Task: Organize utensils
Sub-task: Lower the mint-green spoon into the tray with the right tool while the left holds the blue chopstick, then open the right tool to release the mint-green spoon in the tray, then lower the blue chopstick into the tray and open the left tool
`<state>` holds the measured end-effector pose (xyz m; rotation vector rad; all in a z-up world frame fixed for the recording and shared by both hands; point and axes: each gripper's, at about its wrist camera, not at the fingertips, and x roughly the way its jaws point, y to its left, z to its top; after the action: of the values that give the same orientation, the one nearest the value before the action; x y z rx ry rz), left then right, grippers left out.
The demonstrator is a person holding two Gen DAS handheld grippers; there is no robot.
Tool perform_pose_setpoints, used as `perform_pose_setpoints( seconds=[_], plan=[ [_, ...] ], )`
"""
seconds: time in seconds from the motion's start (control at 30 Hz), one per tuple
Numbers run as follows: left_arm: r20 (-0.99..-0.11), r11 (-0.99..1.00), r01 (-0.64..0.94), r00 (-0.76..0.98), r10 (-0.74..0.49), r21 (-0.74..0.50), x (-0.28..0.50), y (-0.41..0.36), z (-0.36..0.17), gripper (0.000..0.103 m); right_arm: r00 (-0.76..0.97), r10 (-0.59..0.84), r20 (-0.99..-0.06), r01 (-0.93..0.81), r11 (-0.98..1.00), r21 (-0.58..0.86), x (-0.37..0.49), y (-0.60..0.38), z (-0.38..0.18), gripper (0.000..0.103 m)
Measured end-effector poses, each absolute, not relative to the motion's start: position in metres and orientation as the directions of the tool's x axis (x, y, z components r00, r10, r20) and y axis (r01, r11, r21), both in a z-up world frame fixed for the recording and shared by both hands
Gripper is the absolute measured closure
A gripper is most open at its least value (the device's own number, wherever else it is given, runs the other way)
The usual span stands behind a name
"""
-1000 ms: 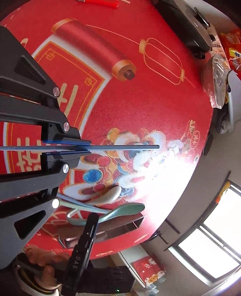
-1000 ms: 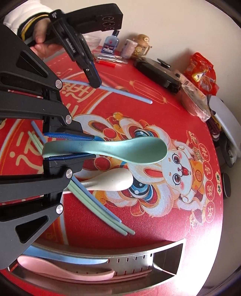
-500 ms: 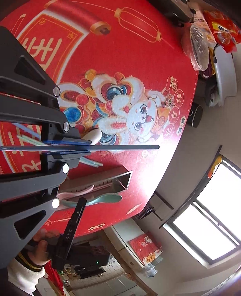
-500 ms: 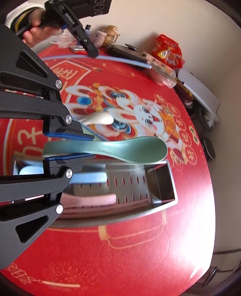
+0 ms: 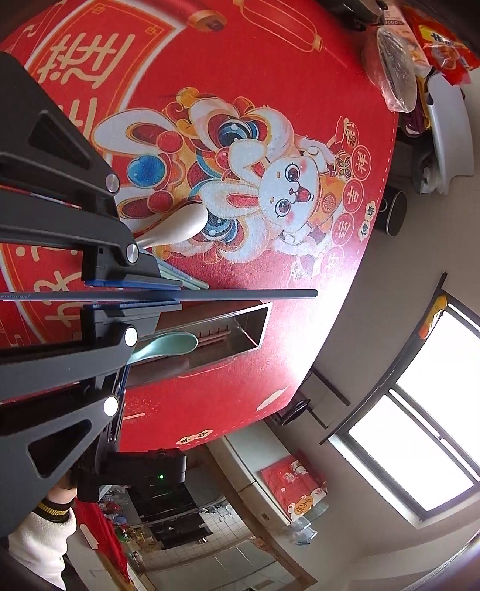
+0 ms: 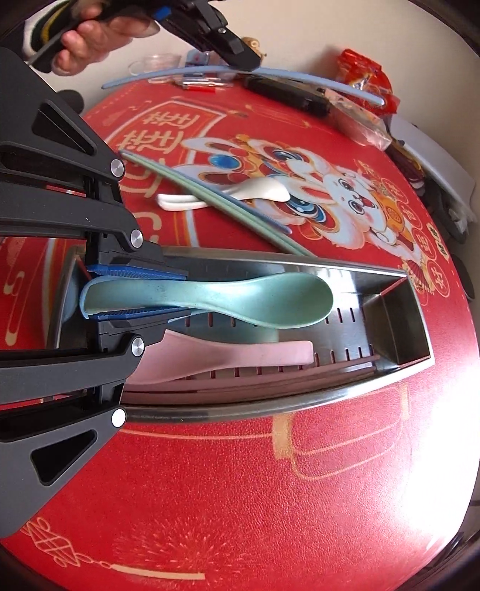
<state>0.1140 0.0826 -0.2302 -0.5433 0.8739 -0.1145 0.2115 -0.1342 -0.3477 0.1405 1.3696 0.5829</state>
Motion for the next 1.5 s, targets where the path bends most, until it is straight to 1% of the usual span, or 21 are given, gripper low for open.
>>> perform_pose_setpoints(
  seconds=[0.23, 0.33, 0.8, 0.9, 0.93, 1.0, 1.03, 1.07, 1.1, 1.2, 1.23, 1.33, 1.4, 1.5],
  plan=[
    [-0.702, 0.859, -0.135, 0.645, -0.302, -0.493, 0.115, 0.074, -0.231, 0.098, 0.042, 0.462, -0.886, -0.335, 0.842, 0.423, 0.211, -0.13, -0.354, 0.088],
    [-0.705, 0.861, -0.138, 0.643, -0.299, -0.49, 0.117, 0.07, -0.23, 0.098, 0.054, 0.452, -0.89, -0.348, 0.844, 0.408, 0.213, -0.13, -0.35, 0.087],
    [-0.729, 0.88, -0.078, 0.598, -0.334, -0.468, 0.149, 0.023, -0.23, 0.098, 0.2, 0.446, -0.872, -0.359, 0.862, 0.358, 0.224, -0.164, -0.313, 0.087],
    [-0.735, 0.878, -0.072, 0.581, -0.349, -0.474, 0.161, 0.012, -0.235, 0.098, 0.227, 0.436, -0.871, -0.359, 0.869, 0.342, 0.225, -0.173, -0.308, 0.085],
    [-0.738, 0.878, -0.07, 0.576, -0.352, -0.474, 0.164, 0.007, -0.237, 0.098, 0.235, 0.436, -0.869, -0.357, 0.87, 0.34, 0.225, -0.176, -0.306, 0.083],
    [-0.746, 0.878, -0.073, 0.563, -0.355, -0.473, 0.173, -0.001, -0.242, 0.098, 0.255, 0.426, -0.868, -0.35, 0.877, 0.328, 0.226, -0.183, -0.303, 0.075],
    [-0.752, 0.878, -0.079, 0.554, -0.356, -0.473, 0.179, -0.006, -0.246, 0.098, 0.264, 0.424, -0.866, -0.345, 0.88, 0.326, 0.227, -0.187, -0.301, 0.064],
    [-0.758, 0.875, -0.088, 0.544, -0.358, -0.476, 0.184, -0.01, -0.25, 0.098, 0.275, 0.423, -0.863, -0.337, 0.883, 0.326, 0.228, -0.191, -0.299, 0.051],
    [-0.765, 0.872, -0.097, 0.533, -0.362, -0.48, 0.189, -0.014, -0.255, 0.098, 0.286, 0.423, -0.86, -0.328, 0.886, 0.327, 0.228, -0.196, -0.298, 0.049],
    [-0.793, 0.874, -0.128, 0.496, -0.354, -0.47, 0.202, -0.027, -0.271, 0.098, 0.292, 0.42, -0.859, -0.307, 0.892, 0.332, 0.233, -0.208, -0.297, 0.047],
    [-0.802, 0.872, -0.14, 0.481, -0.354, -0.47, 0.206, -0.03, -0.277, 0.098, 0.292, 0.421, -0.859, -0.301, 0.893, 0.336, 0.235, -0.213, -0.297, 0.043],
    [-0.827, 0.871, -0.174, 0.441, -0.349, -0.46, 0.215, -0.038, -0.294, 0.098, 0.286, 0.437, -0.853, -0.291, 0.888, 0.357, 0.237, -0.223, -0.299, 0.037],
    [-0.838, 0.872, -0.184, 0.421, -0.347, -0.453, 0.221, -0.044, -0.301, 0.098, 0.284, 0.433, -0.855, -0.278, 0.891, 0.359, 0.238, -0.23, -0.301, 0.032],
    [-0.852, 0.878, -0.189, 0.398, -0.341, -0.44, 0.229, -0.053, -0.308, 0.098, 0.28, 0.444, -0.851, -0.258, 0.889, 0.379, 0.241, -0.239, -0.302, 0.018]
  ],
)
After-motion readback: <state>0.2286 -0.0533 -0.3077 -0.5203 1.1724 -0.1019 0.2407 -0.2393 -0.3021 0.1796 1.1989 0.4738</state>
